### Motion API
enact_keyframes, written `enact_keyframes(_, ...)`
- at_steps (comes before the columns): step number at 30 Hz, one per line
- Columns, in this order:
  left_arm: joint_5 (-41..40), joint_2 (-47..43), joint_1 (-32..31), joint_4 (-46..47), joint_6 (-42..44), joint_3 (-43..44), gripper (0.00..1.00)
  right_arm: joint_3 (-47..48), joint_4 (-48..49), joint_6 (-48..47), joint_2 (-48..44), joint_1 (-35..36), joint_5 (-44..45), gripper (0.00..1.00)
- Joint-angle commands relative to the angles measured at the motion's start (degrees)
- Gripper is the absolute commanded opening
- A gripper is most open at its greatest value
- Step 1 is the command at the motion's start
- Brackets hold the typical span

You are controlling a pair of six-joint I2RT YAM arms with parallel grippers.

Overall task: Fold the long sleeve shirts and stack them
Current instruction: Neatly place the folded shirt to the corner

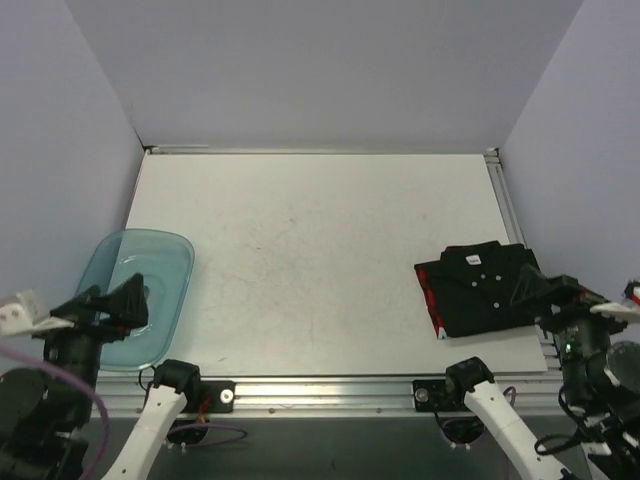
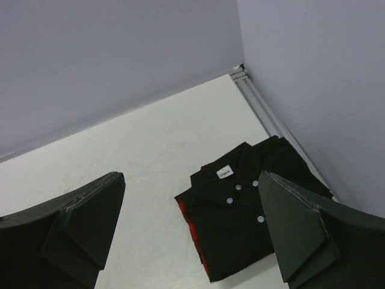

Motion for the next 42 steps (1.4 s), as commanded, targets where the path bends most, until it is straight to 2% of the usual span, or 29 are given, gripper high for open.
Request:
enact_keyframes(1,-10.4,-7.5,-1.9,-8.0,0.5,-1.1,0.97,-4.7,-2.9,-4.6,-5.5,-0.1,4.3,1.00)
enact_keyframes(6,-11.2,-12.4,-2.0,-11.6,6.0,0.6,0.97,-11.1,-3.0,-3.1,-15.2,0.0,5.6,1.00)
enact_keyframes(13,-12.7,-16.6,-3.7,-10.1,4.8,-4.3,0.97,-14.7,-2.7,-2.5,-22.0,1.8,6.3,1.00)
enact_keyframes(18,-13.2,-17.4,-4.7,-8.4,3.2,-5.5,0.97,-15.1,-2.8,-2.7,-23.4,2.8,7.3,1.00)
enact_keyframes(30,-22.4,-19.9,-9.0,-8.2,0.2,-4.9,0.98,-16.5,-2.8,-4.0,-26.5,4.3,9.4,1.00)
enact_keyframes(42,-24.0,-21.8,-11.0,-7.7,-1.1,-6.0,0.97,-17.8,-2.6,-3.4,-25.4,4.6,10.0,1.00)
